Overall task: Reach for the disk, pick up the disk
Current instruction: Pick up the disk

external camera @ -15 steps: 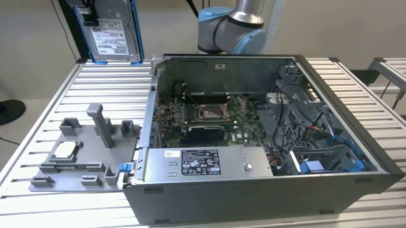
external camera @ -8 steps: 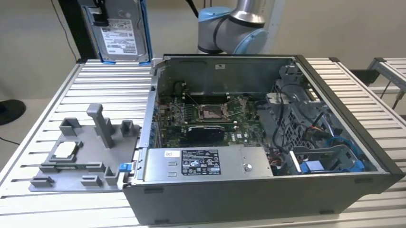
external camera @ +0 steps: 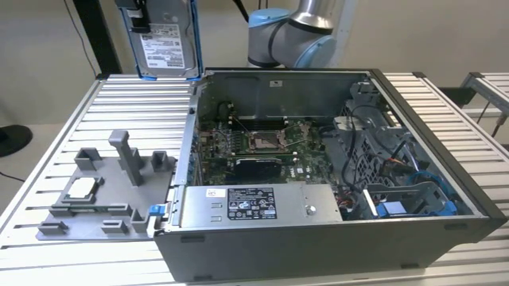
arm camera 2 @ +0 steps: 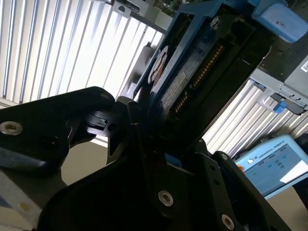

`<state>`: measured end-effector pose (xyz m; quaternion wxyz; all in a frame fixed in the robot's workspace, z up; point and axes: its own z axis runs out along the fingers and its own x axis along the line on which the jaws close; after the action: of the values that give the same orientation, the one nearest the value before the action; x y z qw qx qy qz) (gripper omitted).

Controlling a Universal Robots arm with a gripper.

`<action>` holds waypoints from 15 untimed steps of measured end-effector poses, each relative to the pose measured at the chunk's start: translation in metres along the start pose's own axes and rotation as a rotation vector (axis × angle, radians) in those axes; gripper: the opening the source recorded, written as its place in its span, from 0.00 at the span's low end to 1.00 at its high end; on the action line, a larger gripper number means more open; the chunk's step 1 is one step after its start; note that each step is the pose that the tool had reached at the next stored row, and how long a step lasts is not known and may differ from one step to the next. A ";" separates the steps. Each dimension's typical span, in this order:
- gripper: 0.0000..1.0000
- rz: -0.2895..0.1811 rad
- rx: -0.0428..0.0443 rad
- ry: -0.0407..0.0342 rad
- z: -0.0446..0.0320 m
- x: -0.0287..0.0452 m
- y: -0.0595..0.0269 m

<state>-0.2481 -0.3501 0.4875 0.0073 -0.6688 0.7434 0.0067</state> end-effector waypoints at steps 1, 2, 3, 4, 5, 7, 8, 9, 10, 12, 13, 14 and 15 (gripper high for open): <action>0.00 0.000 -0.0001 0.0001 0.0000 -0.0003 -0.0026; 0.00 0.000 -0.0001 0.0001 0.0000 -0.0006 -0.0053; 0.00 0.000 0.0000 0.0000 0.0000 -0.0009 -0.0078; 0.00 0.000 0.0000 0.0001 0.0000 -0.0011 -0.0105; 0.00 0.000 0.0000 0.0001 0.0000 -0.0014 -0.0130; 0.00 0.000 -0.0001 0.0001 0.0000 -0.0019 -0.0180; 0.00 0.000 -0.0001 0.0001 0.0000 -0.0022 -0.0207; 0.00 0.000 0.0000 0.0000 0.0001 -0.0025 -0.0231; 0.00 0.000 0.0000 0.0001 0.0000 -0.0027 -0.0255; 0.00 0.000 0.0000 0.0001 0.0000 -0.0032 -0.0304; 0.00 0.000 0.0000 0.0000 0.0001 -0.0035 -0.0328; 0.00 0.000 -0.0001 0.0001 0.0001 -0.0037 -0.0351; 0.00 0.000 0.0000 0.0000 0.0001 -0.0040 -0.0374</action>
<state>-0.2105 -0.3501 0.4875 0.0073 -0.6687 0.7434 0.0067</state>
